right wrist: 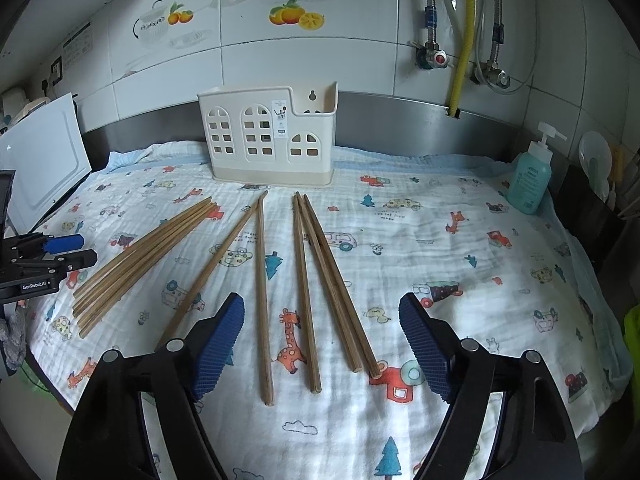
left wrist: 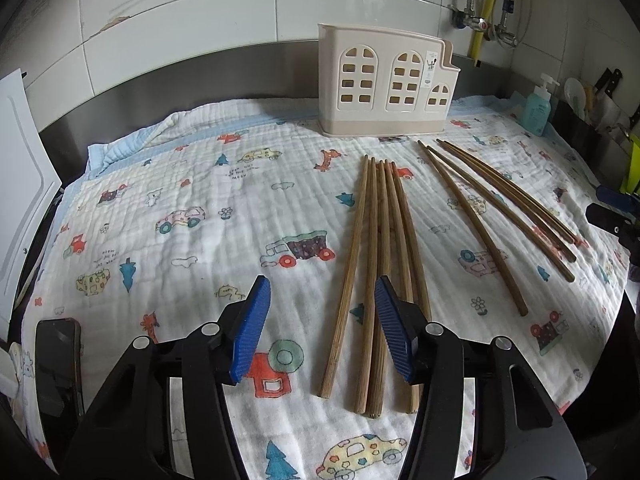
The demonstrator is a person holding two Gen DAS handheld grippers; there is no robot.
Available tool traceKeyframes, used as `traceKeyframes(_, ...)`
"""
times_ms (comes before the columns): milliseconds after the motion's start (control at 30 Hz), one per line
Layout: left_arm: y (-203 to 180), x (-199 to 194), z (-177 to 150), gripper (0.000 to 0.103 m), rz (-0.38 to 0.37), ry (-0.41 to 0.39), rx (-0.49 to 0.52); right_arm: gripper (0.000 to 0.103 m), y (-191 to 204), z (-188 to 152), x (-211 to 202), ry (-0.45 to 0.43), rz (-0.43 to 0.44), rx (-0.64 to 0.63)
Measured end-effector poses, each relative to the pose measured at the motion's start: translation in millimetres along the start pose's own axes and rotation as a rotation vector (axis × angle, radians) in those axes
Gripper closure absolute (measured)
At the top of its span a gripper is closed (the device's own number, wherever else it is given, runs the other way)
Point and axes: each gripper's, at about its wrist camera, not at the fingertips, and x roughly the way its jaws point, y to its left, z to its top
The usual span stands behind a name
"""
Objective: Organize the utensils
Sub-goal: 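Move the left gripper toward one chopstick while the right gripper approaches another chopstick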
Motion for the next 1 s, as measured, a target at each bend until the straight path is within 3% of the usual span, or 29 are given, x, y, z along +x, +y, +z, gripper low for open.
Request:
traceKeyframes(367, 5.3, 14.0, 0.5, 0.049, 0.004, 0.037, 0.011, 0.036, -6.2, 0.9, 16.7, 0.038, -0.002, -0.010)
traceKeyframes(500, 5.4, 18.6, 0.3, 0.053, -0.004, 0.050, 0.017, 0.040, -8.2, 1.6, 22.6, 0.048, 0.004, -0.009)
traceKeyframes(667, 3.5, 24.9, -1.4, 0.065, -0.020, 0.074, 0.022, 0.046, -11.7, 0.7, 28.5, 0.059, 0.004, -0.005)
traceKeyframes(1000, 1.1, 31.6, -0.7, 0.068, -0.017, 0.089, 0.028, 0.066, -25.0, -4.2, 40.6, 0.101, -0.006, -0.013)
